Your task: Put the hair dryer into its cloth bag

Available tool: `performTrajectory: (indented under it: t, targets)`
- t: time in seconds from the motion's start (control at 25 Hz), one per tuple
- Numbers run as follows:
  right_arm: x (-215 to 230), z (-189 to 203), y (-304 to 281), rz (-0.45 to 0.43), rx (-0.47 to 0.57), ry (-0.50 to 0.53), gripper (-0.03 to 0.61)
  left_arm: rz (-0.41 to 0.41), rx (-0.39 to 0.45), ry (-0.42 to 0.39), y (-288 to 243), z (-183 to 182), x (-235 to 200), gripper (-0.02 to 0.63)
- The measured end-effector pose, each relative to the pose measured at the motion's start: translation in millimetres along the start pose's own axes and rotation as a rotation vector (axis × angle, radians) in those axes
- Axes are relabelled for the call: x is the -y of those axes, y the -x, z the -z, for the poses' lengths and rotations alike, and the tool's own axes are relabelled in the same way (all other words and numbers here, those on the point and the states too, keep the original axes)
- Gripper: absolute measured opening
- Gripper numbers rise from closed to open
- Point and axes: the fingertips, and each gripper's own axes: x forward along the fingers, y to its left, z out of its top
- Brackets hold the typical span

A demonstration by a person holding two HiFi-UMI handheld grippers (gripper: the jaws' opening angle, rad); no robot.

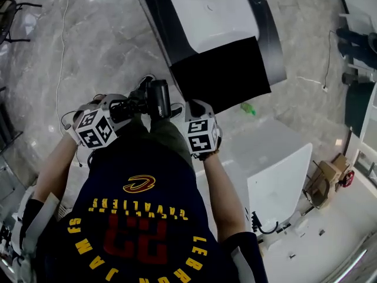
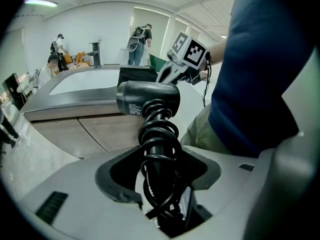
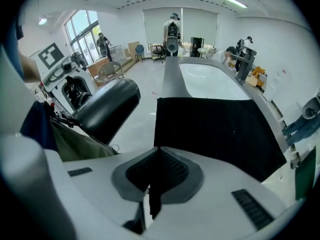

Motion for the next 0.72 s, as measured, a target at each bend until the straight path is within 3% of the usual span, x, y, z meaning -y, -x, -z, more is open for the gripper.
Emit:
performTrajectory:
  t: [0.32,0.72]
  targets:
    - [13,-28,41,-0.064,0.207,-0.217,0.014,0.036,0.024,0.009,-10,-11,11,0.239]
    - [9,-45,60,-0.081,0.305,-0.235,0.014,0.045,0.026,-0.022,-37,-45,10,0.239]
